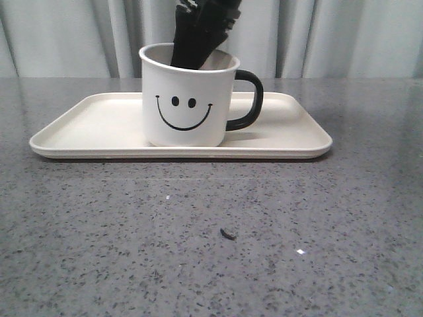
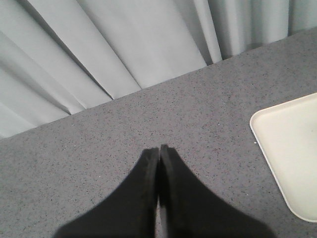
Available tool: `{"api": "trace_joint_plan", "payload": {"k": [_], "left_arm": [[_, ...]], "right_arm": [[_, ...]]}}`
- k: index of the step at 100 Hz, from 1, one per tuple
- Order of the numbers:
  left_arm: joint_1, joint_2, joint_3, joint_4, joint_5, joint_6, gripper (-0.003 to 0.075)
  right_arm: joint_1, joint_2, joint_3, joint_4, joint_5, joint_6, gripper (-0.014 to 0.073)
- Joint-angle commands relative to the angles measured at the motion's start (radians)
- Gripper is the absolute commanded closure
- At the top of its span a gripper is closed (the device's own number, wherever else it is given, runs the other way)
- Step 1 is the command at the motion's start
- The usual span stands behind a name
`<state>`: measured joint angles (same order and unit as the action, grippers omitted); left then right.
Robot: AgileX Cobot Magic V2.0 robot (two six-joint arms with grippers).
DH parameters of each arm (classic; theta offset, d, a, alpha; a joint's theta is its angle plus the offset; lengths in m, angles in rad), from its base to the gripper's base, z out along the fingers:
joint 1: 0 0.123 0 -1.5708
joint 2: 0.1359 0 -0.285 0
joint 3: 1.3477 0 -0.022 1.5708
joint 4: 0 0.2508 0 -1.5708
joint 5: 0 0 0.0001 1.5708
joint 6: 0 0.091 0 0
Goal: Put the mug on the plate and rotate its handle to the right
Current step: 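Set the mug down on the tray with the right gripper, then open the right gripper and lift it out of the mug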
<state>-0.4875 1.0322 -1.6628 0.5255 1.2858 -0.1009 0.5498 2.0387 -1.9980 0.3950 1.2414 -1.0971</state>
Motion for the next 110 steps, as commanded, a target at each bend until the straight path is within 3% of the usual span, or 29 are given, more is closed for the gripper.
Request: {"api": "trace_joint_plan", "payload": {"k": [1,70,110], "left_arm": [[-0.003,-0.009,-0.019,0.024,-0.022,-0.011,0.0739],[-0.003,-0.009,-0.019,0.024,-0.022,-0.011,0.0739],[-0.003,-0.007,-0.019,0.024,-0.022,-0.011,0.0739]], "right_arm": [[-0.001,-0.062,-0.033,0.034,0.091,-0.011,0.0399],[-0.001,-0.086,-0.139,0.041,0.095,0.032,0.0375],[-0.003,-0.257,-0.148,0.048,0.077,0.107,0.0382]]}}
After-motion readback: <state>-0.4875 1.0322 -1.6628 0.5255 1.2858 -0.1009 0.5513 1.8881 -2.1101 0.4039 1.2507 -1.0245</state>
